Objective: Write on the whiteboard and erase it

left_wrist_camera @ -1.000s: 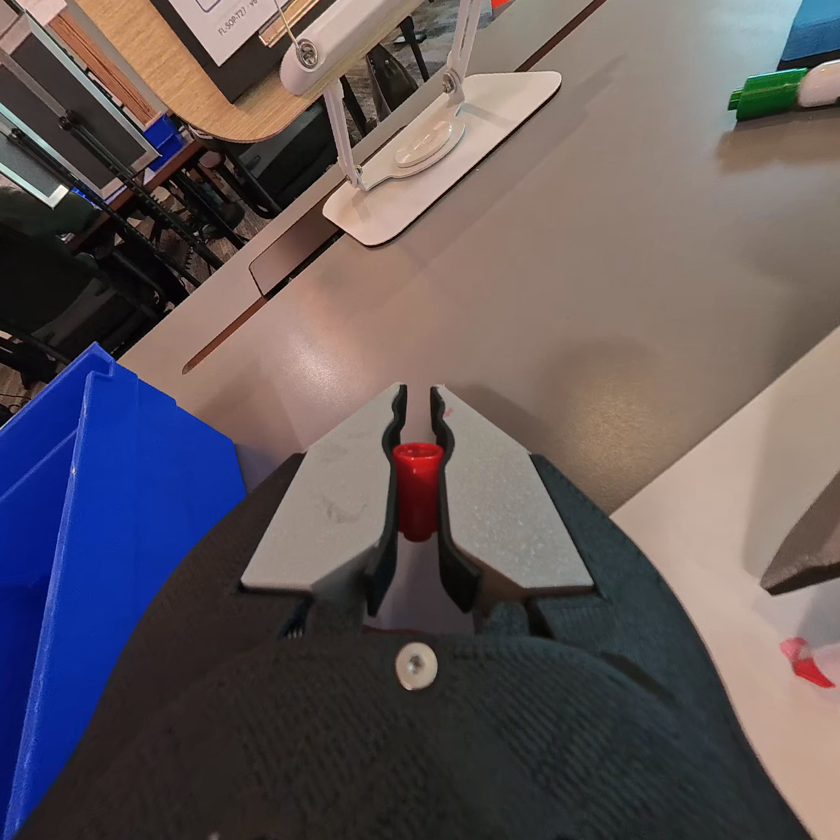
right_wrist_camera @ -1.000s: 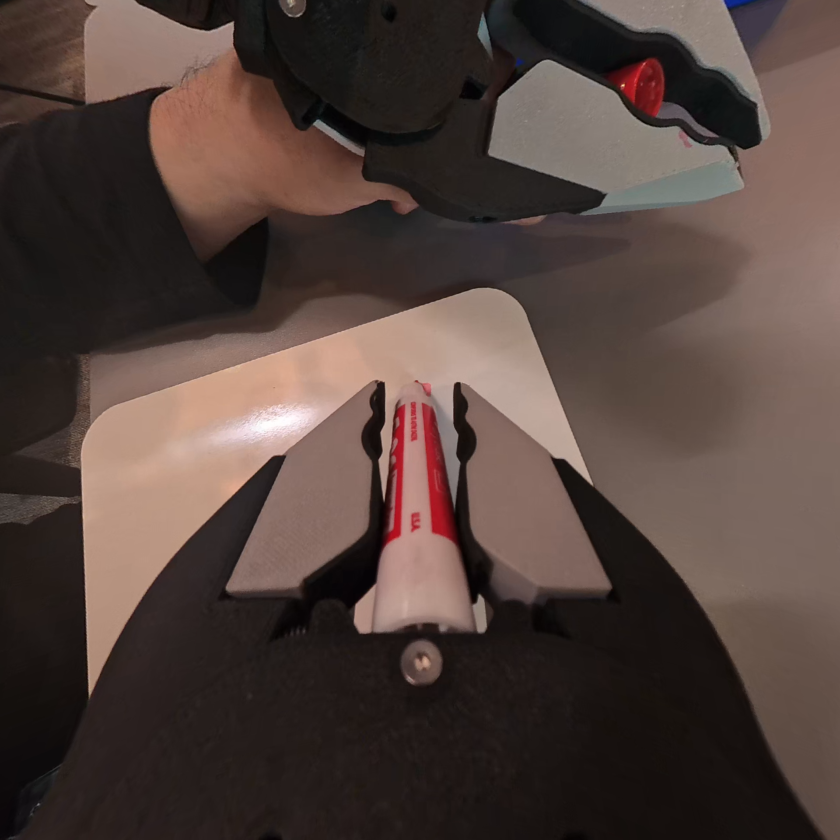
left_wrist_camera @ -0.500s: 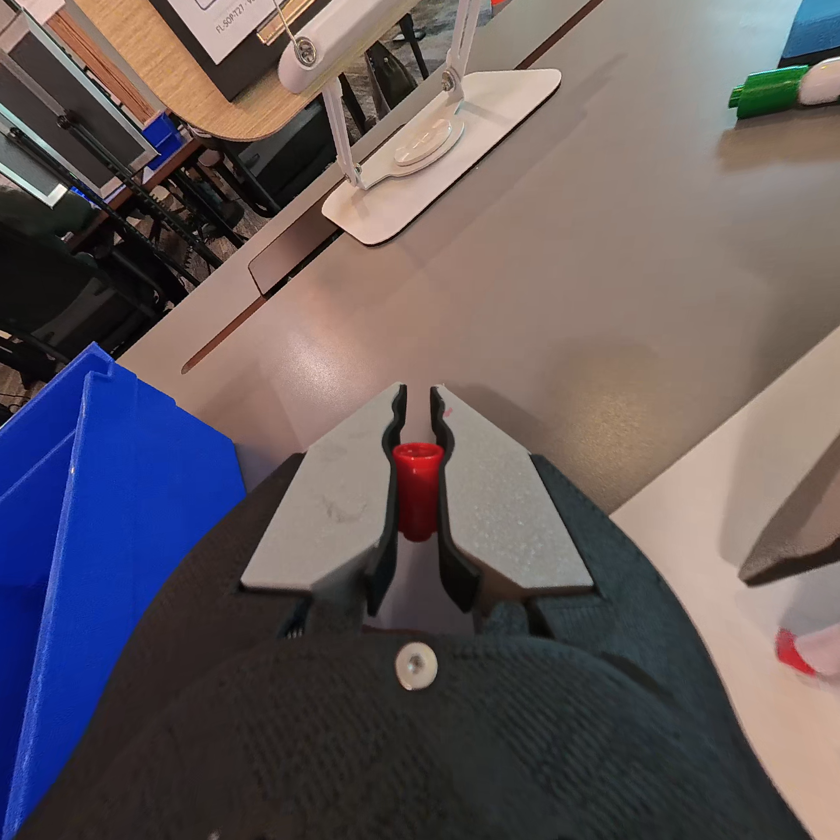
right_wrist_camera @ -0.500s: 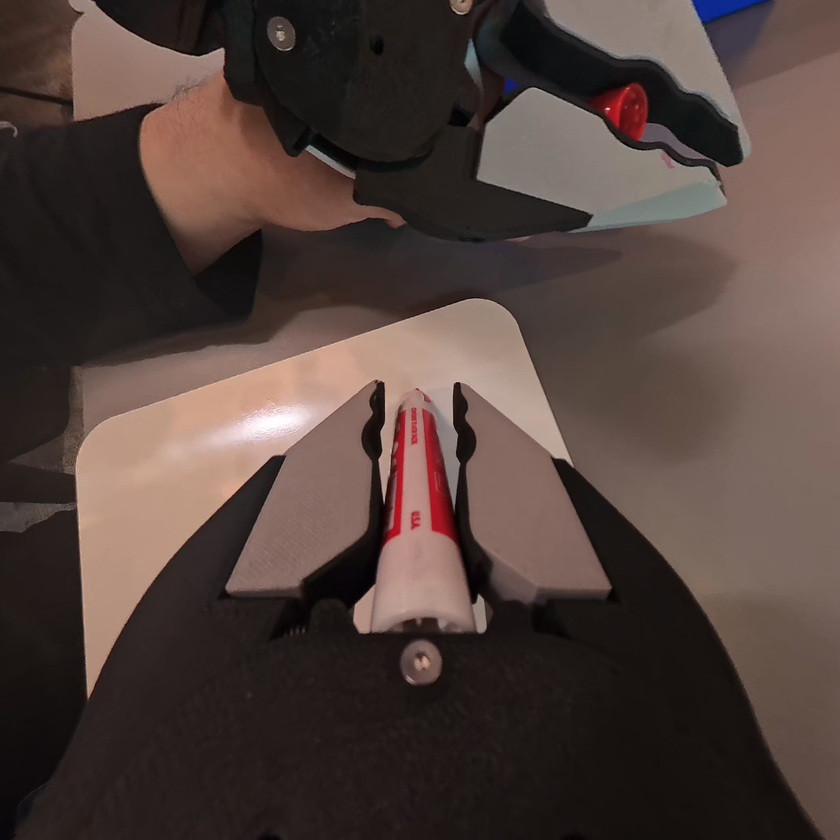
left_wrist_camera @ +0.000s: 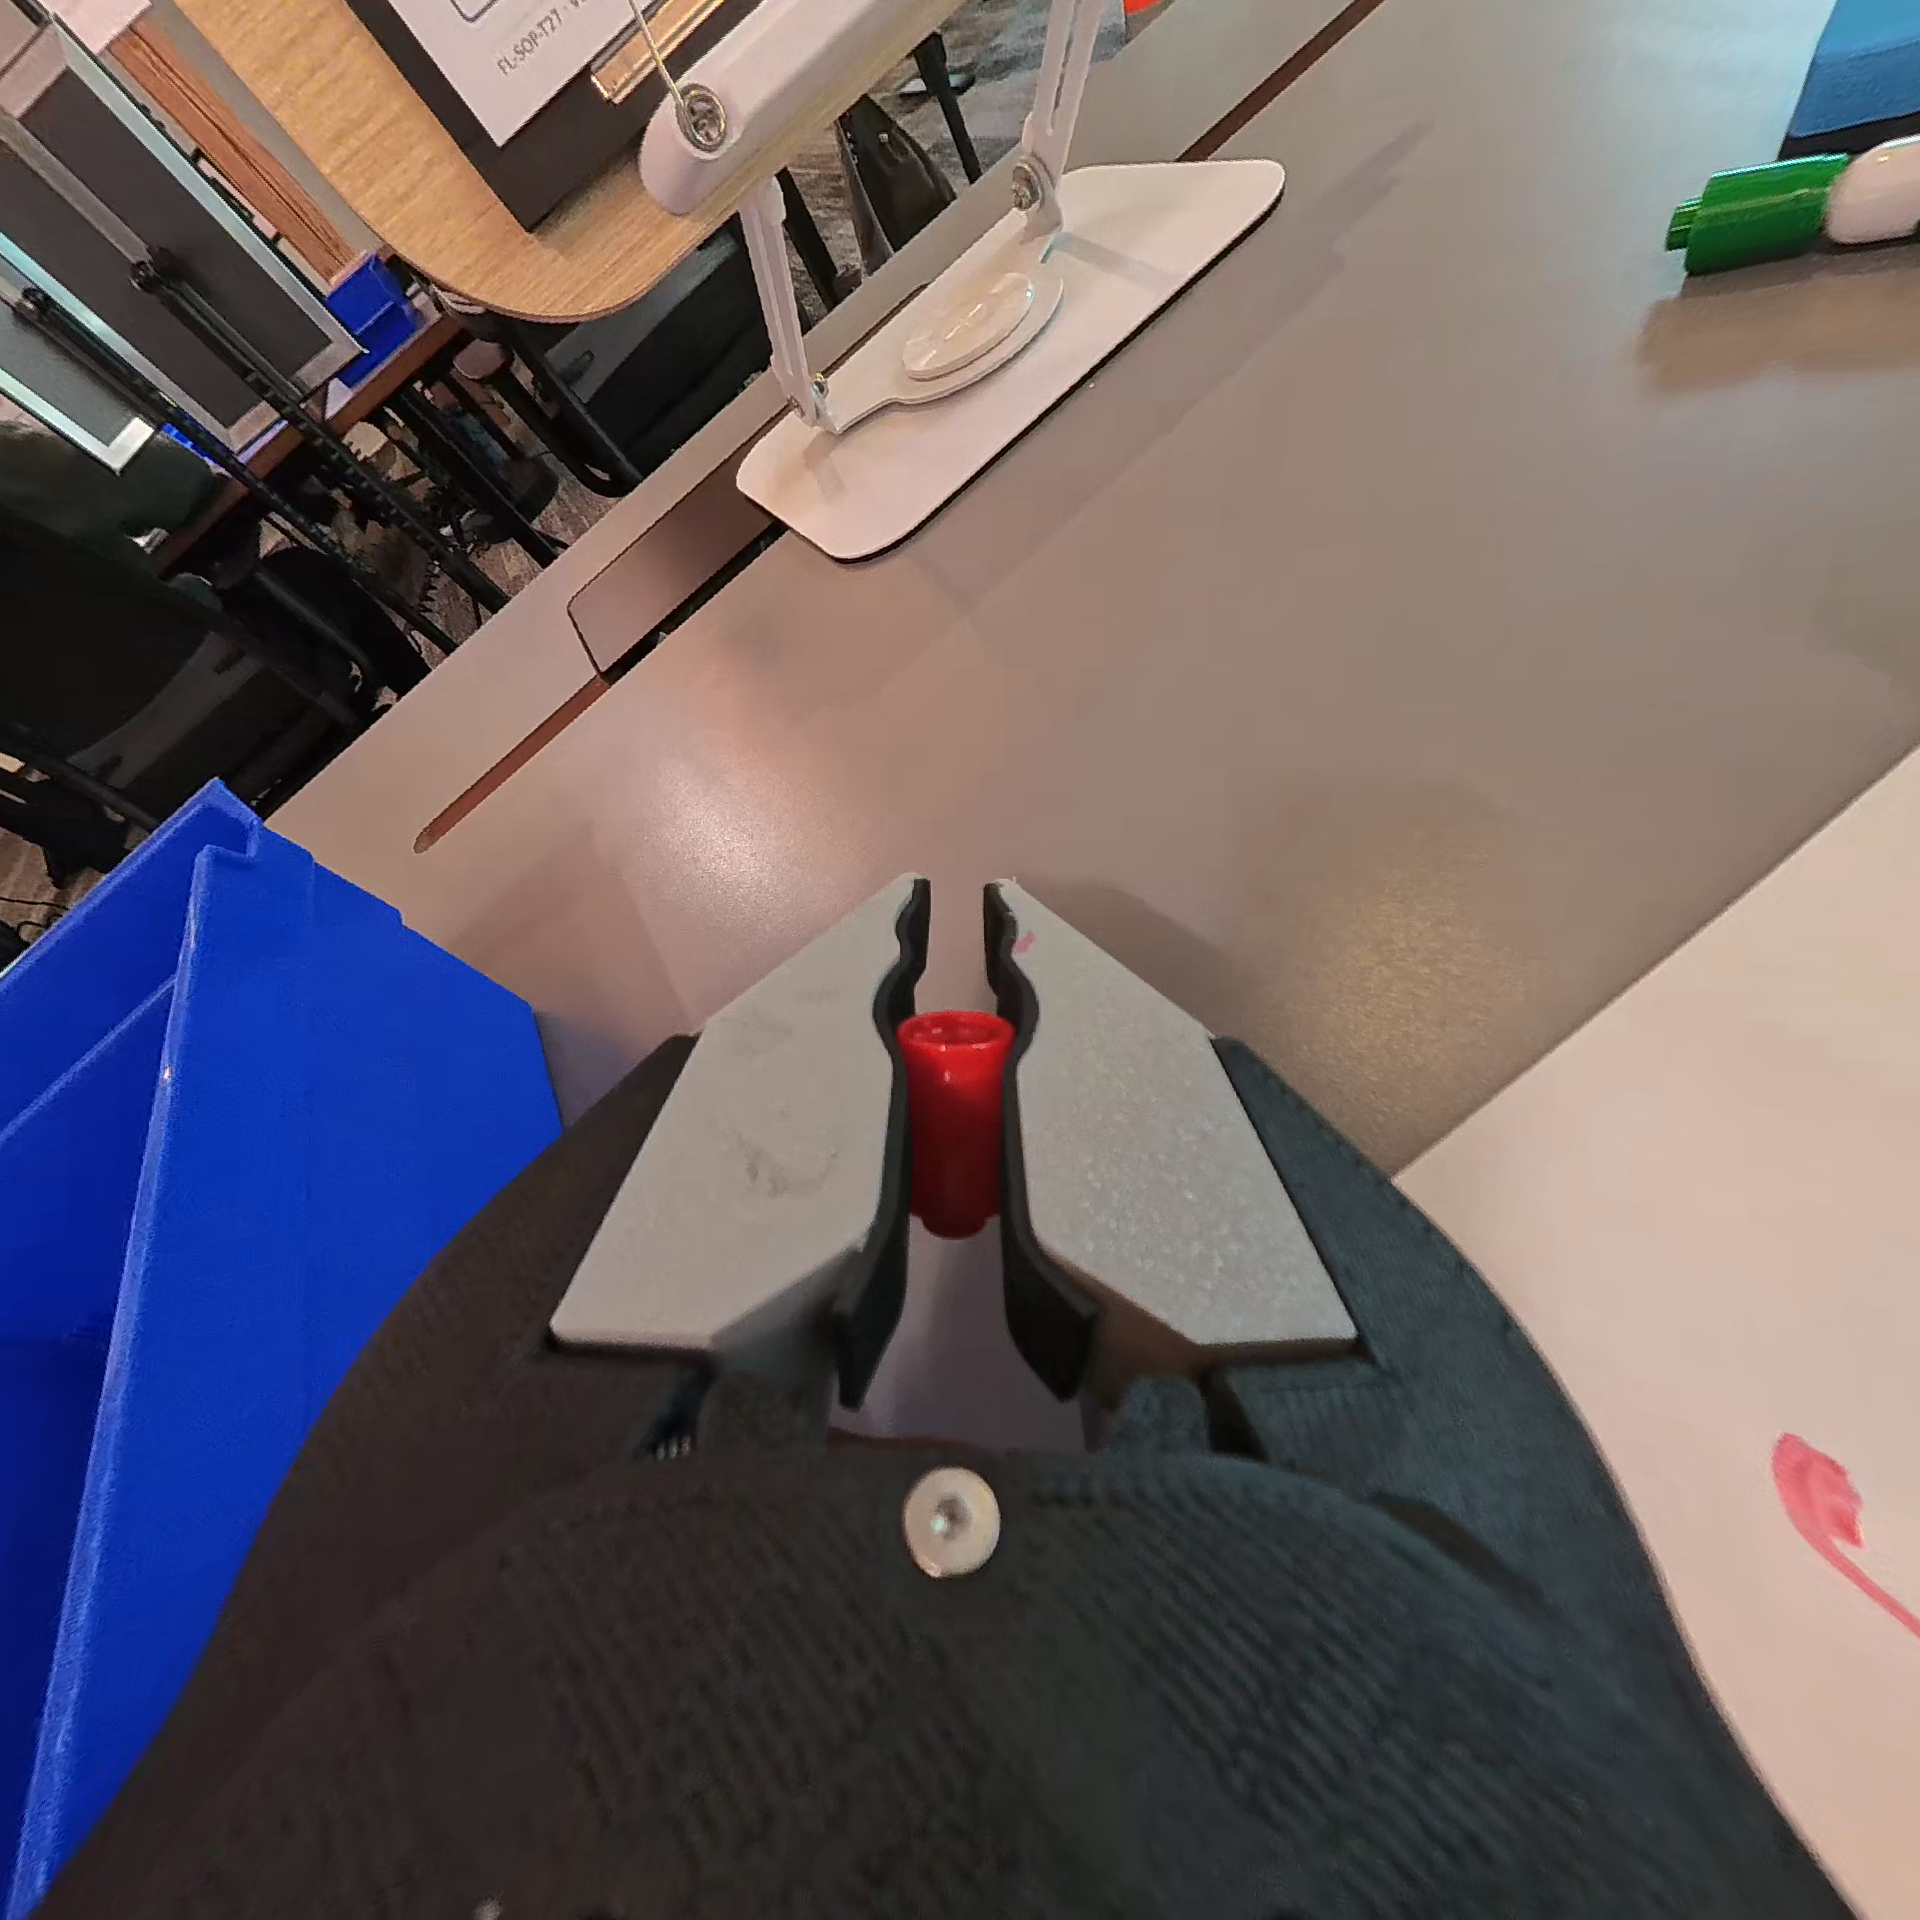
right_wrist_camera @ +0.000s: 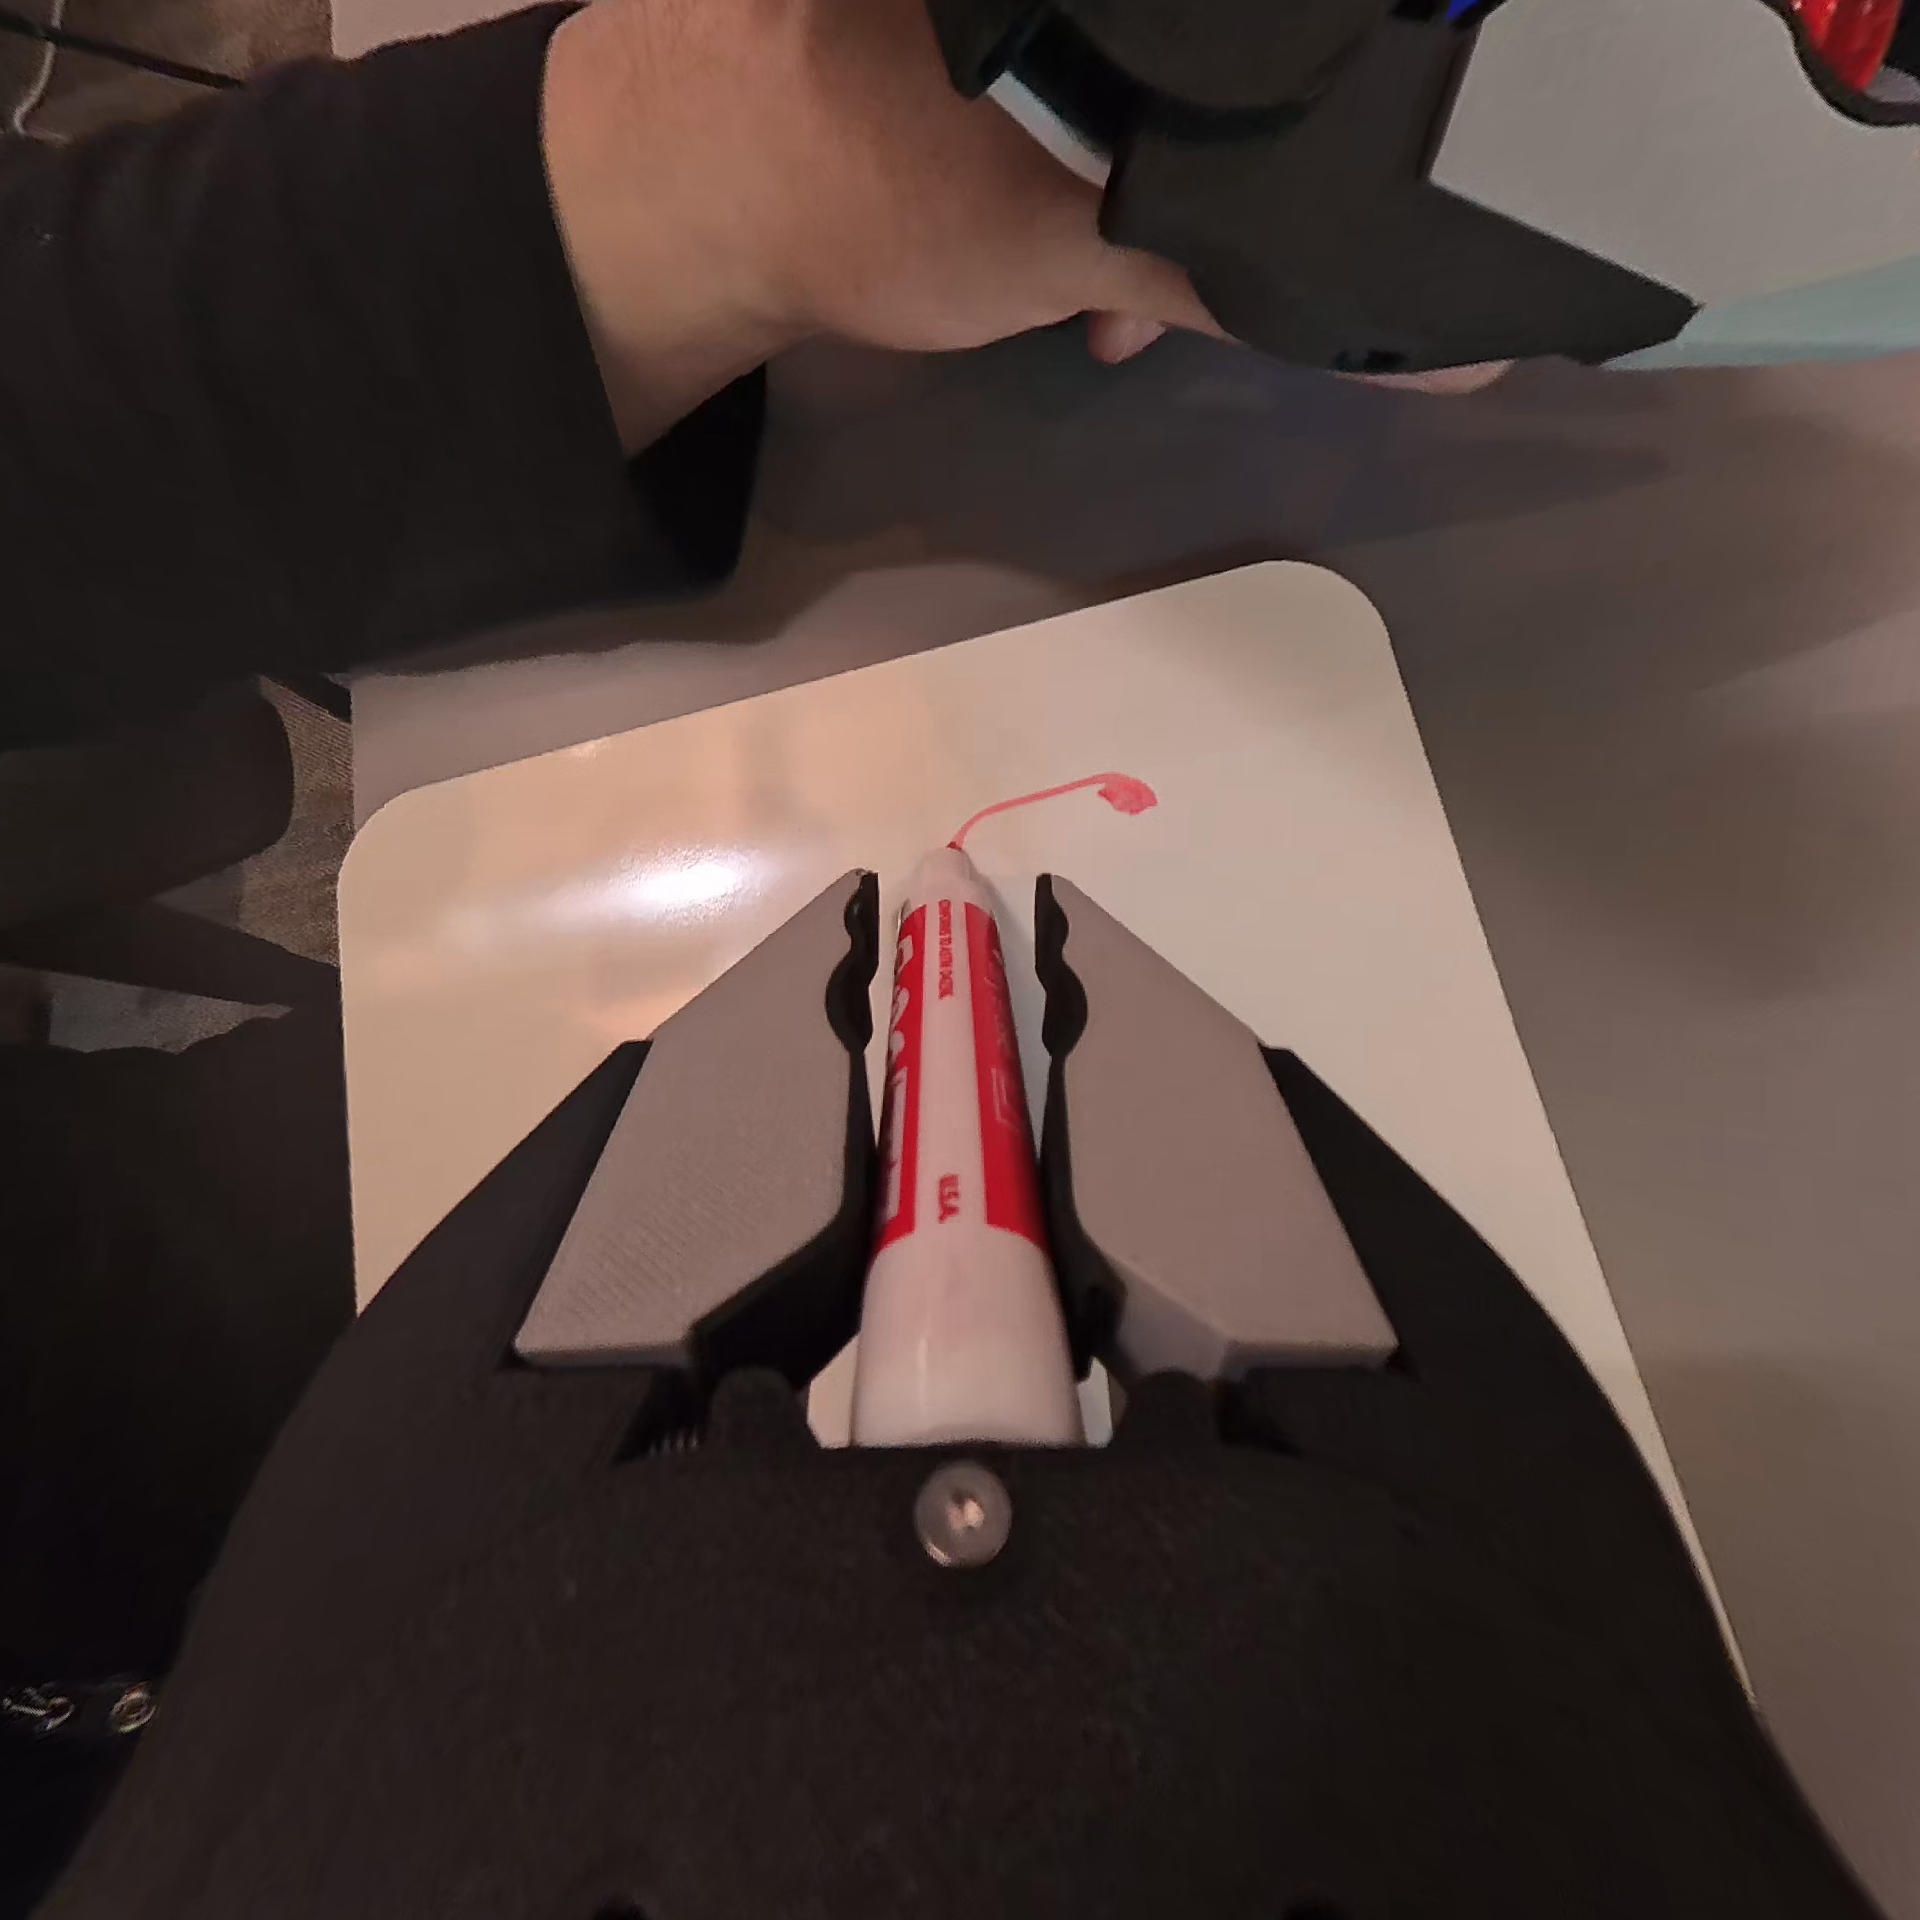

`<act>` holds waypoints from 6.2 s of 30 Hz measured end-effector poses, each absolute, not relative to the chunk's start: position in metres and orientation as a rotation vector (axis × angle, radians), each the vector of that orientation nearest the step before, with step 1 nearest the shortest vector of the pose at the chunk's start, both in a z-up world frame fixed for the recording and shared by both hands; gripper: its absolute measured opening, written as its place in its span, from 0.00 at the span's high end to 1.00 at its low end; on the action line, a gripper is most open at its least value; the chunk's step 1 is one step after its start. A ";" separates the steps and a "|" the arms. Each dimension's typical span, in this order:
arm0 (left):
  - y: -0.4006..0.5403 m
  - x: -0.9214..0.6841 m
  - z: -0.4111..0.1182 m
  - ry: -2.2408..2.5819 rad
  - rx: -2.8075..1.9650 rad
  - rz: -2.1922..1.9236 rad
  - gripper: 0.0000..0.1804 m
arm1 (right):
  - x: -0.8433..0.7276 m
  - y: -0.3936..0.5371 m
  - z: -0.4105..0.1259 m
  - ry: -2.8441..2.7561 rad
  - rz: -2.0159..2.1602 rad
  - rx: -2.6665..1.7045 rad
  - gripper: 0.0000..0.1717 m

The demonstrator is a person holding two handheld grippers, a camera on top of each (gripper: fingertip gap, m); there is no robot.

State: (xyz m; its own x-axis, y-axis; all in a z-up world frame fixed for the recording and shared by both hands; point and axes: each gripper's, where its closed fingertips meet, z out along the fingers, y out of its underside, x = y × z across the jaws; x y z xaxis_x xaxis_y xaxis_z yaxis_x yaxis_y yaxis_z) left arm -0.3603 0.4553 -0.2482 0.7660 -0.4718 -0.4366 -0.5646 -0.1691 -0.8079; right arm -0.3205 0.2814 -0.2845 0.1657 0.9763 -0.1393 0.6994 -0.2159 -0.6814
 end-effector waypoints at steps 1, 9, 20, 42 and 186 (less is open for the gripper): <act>0.455 -0.360 -0.248 0.805 -1.809 0.102 0.95 | -0.318 0.282 -0.284 -1.580 0.782 -1.985 0.83; 0.455 -0.360 -0.249 0.806 -1.810 0.105 0.95 | -0.309 0.296 -0.278 -1.492 0.808 -1.995 0.83; 0.443 -0.345 -0.240 0.845 -1.771 -0.066 0.96 | -0.296 0.313 -0.217 -1.169 1.136 -1.768 0.83; 0.293 -0.240 -0.210 1.338 -1.481 -1.216 0.95 | -0.259 0.307 -0.180 -1.196 1.233 -1.486 0.83; 0.423 -0.332 -0.260 0.831 -1.943 -0.282 0.96 | -0.310 0.296 -0.261 -1.670 0.887 -1.725 0.83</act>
